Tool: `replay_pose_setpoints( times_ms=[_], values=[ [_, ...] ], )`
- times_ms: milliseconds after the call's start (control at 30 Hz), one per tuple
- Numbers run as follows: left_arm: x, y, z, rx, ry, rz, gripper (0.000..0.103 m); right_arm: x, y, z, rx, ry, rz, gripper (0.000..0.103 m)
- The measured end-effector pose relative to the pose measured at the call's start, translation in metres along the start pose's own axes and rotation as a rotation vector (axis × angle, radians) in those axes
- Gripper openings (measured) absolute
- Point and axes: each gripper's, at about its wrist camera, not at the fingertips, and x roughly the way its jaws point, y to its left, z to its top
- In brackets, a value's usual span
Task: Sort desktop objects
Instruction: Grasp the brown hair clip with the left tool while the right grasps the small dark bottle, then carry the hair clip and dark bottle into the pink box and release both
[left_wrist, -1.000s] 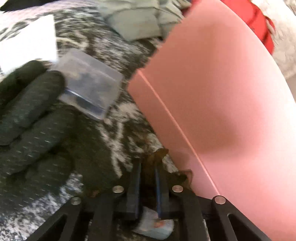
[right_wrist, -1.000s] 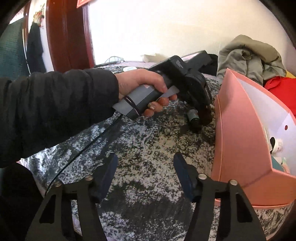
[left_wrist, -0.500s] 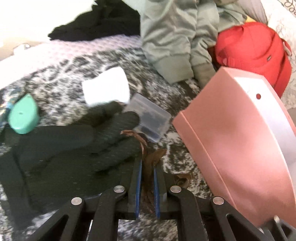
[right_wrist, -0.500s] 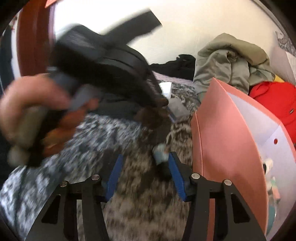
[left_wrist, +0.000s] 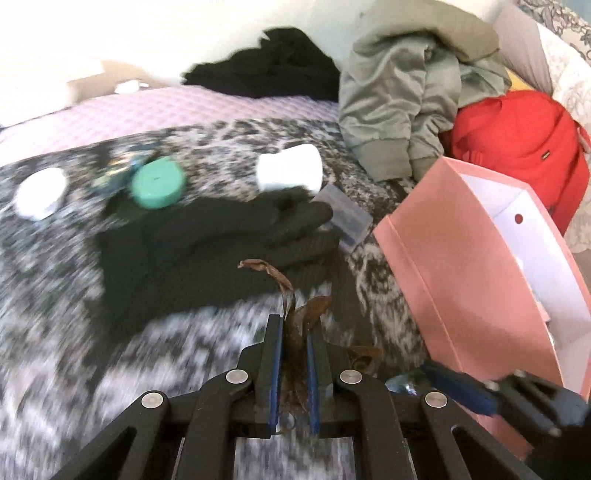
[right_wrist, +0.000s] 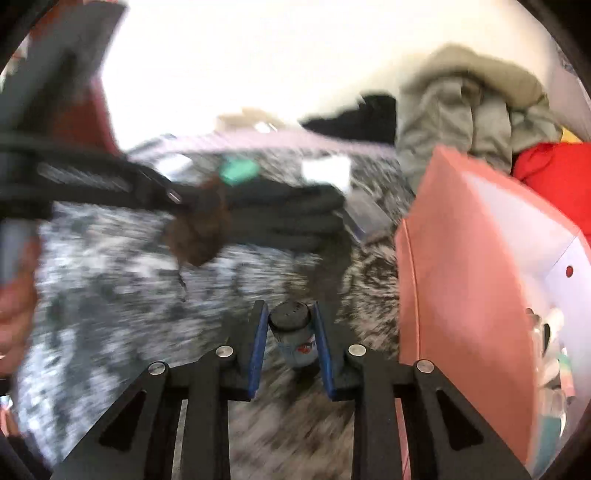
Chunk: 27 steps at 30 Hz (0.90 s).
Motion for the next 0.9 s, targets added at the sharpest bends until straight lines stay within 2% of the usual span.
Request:
replay_pose_setpoints(
  times_ms=[167, 367, 467, 800, 900],
  values=[
    [-0.071, -0.015, -0.053, -0.022, -0.074, 0.080, 0.008, -0.073, 0.027, -0.034, -0.016, -0.066, 0.072, 0.026],
    [-0.137, -0.045, -0.108, -0.014, -0.130, 0.138, 0.008, -0.150, 0.045, -0.072, -0.029, -0.109, 0.123, 0.026],
    [-0.164, -0.065, -0.126, -0.001, -0.163, 0.142, 0.008, -0.190, 0.050, -0.088, -0.043, -0.148, 0.129, 0.026],
    [-0.217, -0.153, -0.144, 0.161, -0.256, 0.165, 0.009, -0.297, 0.032, -0.111, -0.020, -0.289, 0.092, 0.026],
    [-0.225, -0.181, -0.146, 0.207, -0.287, 0.196, 0.009, -0.320, 0.021, -0.117, -0.008, -0.321, 0.065, 0.026]
  ],
)
